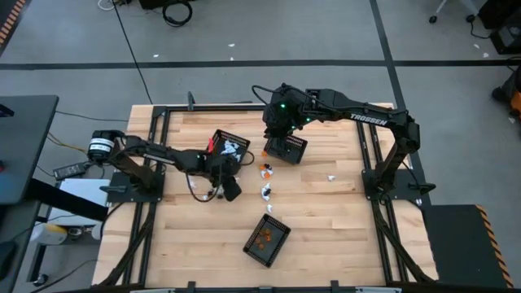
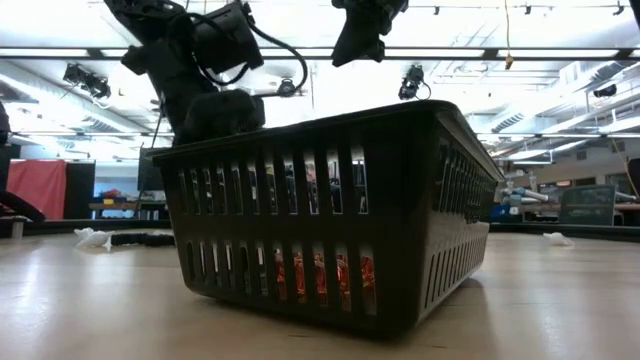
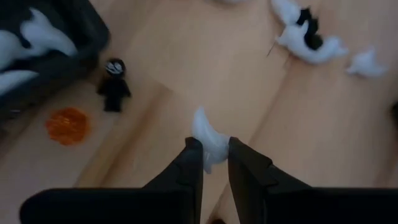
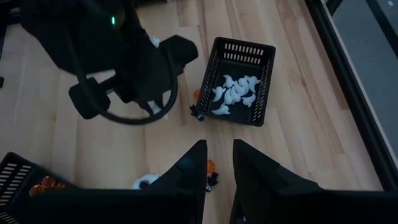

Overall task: Sort Halloween decoration
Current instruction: Put the white ghost toy into the top left black basket

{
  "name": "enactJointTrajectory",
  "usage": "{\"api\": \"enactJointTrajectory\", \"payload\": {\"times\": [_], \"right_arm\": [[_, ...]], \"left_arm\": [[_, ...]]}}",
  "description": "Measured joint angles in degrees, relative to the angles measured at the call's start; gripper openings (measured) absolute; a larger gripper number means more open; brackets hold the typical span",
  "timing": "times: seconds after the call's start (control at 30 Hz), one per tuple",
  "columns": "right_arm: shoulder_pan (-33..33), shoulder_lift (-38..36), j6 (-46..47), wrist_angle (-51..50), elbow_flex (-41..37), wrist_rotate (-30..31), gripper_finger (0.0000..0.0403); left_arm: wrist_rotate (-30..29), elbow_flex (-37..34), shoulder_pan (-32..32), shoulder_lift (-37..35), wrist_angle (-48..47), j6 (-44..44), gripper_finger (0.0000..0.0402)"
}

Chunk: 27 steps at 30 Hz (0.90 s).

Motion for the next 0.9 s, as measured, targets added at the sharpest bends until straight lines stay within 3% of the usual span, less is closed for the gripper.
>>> {"api": "enactJointTrajectory", "payload": {"times": [0.33, 0.6, 0.9], "right_arm": [[-0.7, 0.0, -0.23, 0.25, 0.0, 0.02, 0.0083], [-0.66, 0.0, 0.08, 0.52, 0.0, 0.0, 0.0083], [-0.66, -0.02, 0.44, 1.81, 0.0, 0.0, 0.0083]], "left_arm": [[-3.19, 0.11, 8.64, -5.67, 0.06, 1.52, 0.0066], [-3.2, 0.13, 18.0, -4.41, 0.22, 3.38, 0.0066], [-1.55, 0.17, 23.79, -0.83, -0.8, 5.45, 0.0066]]}}
